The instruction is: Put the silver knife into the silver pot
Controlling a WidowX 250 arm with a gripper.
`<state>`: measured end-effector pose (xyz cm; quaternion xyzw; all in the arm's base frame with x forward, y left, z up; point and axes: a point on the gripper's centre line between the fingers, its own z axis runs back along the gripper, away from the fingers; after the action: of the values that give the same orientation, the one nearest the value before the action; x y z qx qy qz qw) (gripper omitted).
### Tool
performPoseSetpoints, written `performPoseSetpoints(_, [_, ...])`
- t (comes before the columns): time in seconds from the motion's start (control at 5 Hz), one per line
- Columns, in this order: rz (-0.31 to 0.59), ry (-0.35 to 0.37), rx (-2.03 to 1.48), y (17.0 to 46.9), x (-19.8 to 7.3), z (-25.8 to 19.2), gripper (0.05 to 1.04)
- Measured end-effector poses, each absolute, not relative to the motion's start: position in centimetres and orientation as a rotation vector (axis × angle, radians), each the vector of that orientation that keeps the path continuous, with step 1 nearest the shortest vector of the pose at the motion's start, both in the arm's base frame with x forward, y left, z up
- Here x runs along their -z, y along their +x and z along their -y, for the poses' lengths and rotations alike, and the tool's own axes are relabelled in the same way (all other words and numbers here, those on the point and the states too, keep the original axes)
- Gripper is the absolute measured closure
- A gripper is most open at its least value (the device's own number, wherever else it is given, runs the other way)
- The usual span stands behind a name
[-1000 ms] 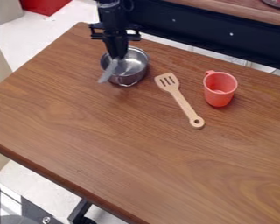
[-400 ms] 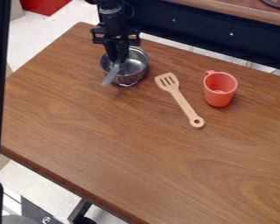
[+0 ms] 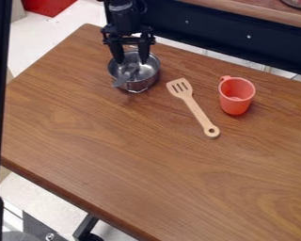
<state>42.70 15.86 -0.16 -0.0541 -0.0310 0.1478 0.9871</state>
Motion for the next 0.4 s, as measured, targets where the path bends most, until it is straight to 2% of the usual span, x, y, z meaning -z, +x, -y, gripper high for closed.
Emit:
performPoseSetpoints(0.2, [0.051, -0.13, -0.278, 42.1, 0.81, -15.68, 0.084])
performPoseSetpoints(0.4, [0.072, -0.154, -0.231, 41.42, 0.21, -15.68, 0.084])
